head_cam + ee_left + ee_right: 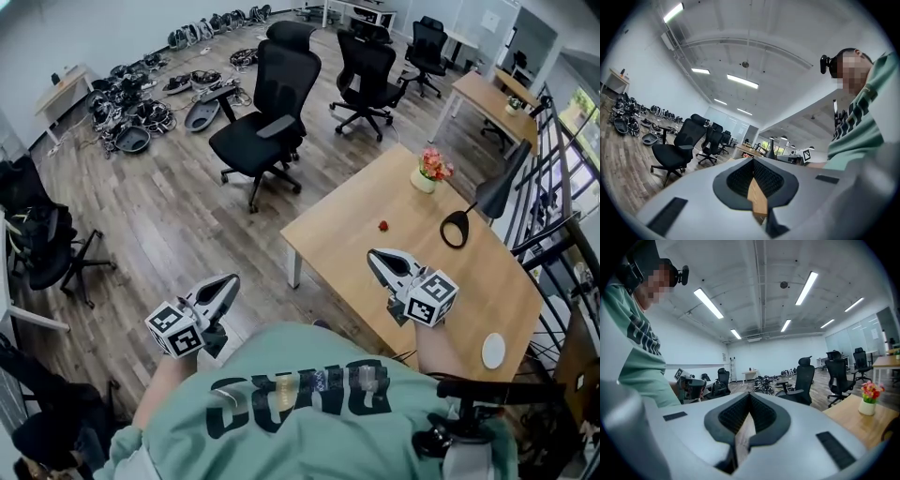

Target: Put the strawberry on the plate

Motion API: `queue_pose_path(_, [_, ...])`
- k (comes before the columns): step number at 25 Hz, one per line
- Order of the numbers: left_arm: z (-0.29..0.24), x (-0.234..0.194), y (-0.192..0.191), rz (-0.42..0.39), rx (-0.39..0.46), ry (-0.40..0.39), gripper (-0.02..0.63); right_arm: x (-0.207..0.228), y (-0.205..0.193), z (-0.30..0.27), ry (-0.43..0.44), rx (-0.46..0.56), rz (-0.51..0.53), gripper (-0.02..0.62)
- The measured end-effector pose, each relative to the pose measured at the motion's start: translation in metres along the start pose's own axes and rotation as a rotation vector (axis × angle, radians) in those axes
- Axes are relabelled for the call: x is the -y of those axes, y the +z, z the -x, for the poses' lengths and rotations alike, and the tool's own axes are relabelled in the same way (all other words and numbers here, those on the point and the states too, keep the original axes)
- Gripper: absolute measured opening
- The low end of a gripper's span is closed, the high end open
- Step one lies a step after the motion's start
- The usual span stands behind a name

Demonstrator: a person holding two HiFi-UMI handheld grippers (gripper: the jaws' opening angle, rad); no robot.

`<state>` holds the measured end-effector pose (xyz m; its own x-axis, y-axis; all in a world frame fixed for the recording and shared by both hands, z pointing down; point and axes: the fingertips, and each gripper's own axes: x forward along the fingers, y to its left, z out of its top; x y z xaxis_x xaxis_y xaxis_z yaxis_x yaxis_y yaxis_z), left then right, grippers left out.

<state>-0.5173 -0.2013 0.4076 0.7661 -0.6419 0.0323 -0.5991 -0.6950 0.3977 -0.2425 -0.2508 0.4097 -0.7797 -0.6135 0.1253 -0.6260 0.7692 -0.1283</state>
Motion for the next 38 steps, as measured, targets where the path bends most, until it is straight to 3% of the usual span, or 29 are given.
queue_pose_path(12, [-0.096,-0.043,0.043,-0.054,-0.04,0.143,0.005,0.137,0.024,-0.071,0.125,0.085,-0.031,0.006])
queue_pose_path(16, [-0.144,-0.053,0.043,-0.038,-0.083,0.124,0.005,0.174,0.017,-0.081,0.138,0.106,-0.045,0.006])
queue_pose_path(20, [-0.191,-0.073,0.039,-0.009,-0.151,0.086,0.005,0.211,-0.005,-0.07,0.079,0.112,-0.115,0.006])
queue_pose_path(23, [-0.232,-0.097,0.038,-0.001,-0.189,0.015,0.005,0.237,-0.026,-0.057,-0.015,0.102,-0.156,0.006])
queue_pose_path(27, [-0.279,-0.126,0.031,0.023,-0.247,-0.171,0.005,0.247,-0.045,-0.043,-0.196,0.081,-0.192,0.006])
queue_pose_path(31, [-0.316,-0.154,0.047,0.03,-0.307,-0.407,0.005,0.245,-0.017,-0.042,-0.425,0.069,-0.176,0.006])
queue_pose_path(34, [-0.331,-0.17,0.05,0.003,-0.358,-0.526,0.005,0.234,-0.001,-0.037,-0.547,0.112,-0.216,0.006])
queue_pose_path(38, [-0.369,-0.193,0.056,-0.018,-0.389,-0.662,0.005,0.221,0.004,-0.033,-0.694,0.09,-0.221,0.006])
